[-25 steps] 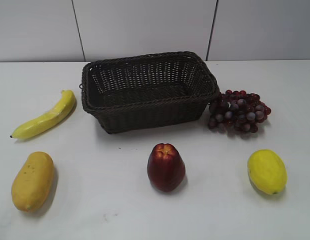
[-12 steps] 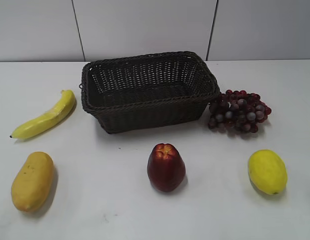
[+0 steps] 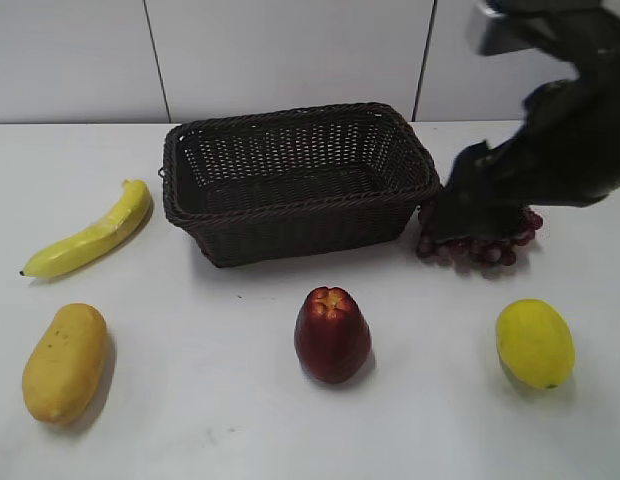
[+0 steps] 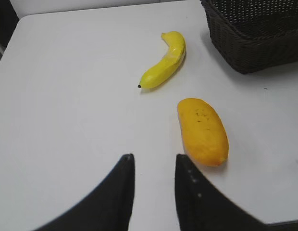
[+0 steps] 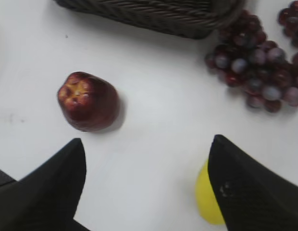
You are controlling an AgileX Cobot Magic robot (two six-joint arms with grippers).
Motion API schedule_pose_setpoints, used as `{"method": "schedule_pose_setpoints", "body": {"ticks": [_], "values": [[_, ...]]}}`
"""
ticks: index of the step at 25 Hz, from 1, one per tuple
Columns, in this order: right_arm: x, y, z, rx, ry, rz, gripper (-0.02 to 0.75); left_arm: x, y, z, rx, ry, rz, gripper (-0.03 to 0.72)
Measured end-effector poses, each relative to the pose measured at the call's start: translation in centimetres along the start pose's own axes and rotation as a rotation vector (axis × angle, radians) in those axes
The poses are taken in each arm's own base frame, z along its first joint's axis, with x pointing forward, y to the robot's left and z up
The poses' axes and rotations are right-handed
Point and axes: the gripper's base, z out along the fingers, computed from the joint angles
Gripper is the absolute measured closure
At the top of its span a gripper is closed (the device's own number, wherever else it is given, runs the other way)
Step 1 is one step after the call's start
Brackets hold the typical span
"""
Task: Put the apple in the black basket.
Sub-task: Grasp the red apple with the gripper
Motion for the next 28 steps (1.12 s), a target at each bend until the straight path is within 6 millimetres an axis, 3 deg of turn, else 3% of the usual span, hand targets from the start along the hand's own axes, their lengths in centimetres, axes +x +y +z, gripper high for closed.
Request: {"method": "schedule_pose_setpoints", "body": {"ticks": [6, 9, 17, 28], "values": [[-2.2, 5.0, 3.6, -0.024, 0.084, -0.139, 0.144, 0.0, 0.0, 0.0, 0.0, 0.0, 0.0, 0.465], [-2.8, 6.0, 5.5, -0.023, 0.158, -0.141, 0.127, 0.0, 0.0, 0.0, 0.0, 0.0, 0.0, 0.465], [-2.8, 5.9, 11.7, 0.011, 0.333, -0.105, 0.072, 0.0, 0.0, 0.0, 0.0, 0.0, 0.0, 0.465], [-2.9, 5.8, 16.3, 0.034, 0.407, -0.068, 0.072, 0.0, 0.0, 0.0, 0.0, 0.0, 0.0, 0.465]]}}
